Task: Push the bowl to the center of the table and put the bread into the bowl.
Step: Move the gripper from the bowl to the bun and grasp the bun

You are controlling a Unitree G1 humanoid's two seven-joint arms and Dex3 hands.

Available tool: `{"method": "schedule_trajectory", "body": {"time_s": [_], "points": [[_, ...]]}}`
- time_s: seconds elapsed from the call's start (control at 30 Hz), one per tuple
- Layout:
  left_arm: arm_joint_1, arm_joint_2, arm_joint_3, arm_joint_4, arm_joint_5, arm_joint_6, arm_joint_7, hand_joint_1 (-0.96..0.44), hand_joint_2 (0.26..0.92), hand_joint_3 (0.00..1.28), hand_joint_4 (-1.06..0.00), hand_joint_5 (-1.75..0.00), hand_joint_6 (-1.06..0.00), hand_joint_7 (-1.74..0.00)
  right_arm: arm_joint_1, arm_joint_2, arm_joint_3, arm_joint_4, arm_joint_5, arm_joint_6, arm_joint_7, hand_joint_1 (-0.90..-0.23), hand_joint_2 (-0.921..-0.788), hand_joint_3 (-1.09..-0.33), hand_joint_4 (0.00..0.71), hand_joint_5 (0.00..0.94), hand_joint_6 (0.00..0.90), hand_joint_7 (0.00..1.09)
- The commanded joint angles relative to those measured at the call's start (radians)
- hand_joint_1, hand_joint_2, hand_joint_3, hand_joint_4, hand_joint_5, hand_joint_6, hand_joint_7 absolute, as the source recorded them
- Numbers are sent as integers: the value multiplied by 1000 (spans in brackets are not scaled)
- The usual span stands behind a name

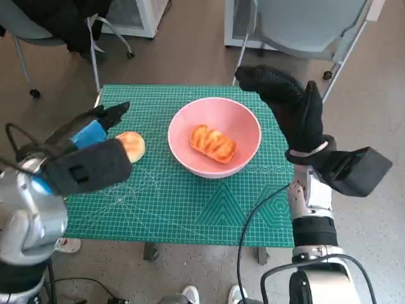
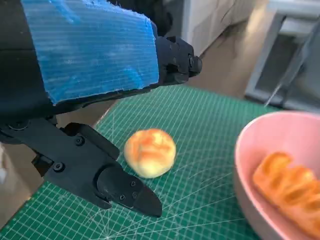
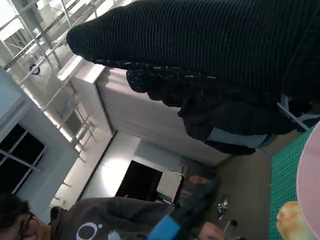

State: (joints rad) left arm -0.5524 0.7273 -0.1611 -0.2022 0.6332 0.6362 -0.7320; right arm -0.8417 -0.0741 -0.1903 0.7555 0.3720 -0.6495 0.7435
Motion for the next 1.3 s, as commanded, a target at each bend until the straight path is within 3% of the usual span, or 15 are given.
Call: {"method": "schedule_trajectory", "body": {"time_s": [0.03, 1.3], "points": [[-62, -7, -47, 87, 24, -23, 26, -287, 686, 0, 1, 1, -128, -17, 21, -10, -1, 3, 9, 20, 16, -739, -921, -878, 23, 0, -1, 209], [-438, -160, -322, 905, 129, -180, 119, -289, 678, 0, 1, 1, -120, -2, 27, -46, 1, -17, -7, 21, 6, -729, -921, -897, 23, 0, -1, 207]]}}
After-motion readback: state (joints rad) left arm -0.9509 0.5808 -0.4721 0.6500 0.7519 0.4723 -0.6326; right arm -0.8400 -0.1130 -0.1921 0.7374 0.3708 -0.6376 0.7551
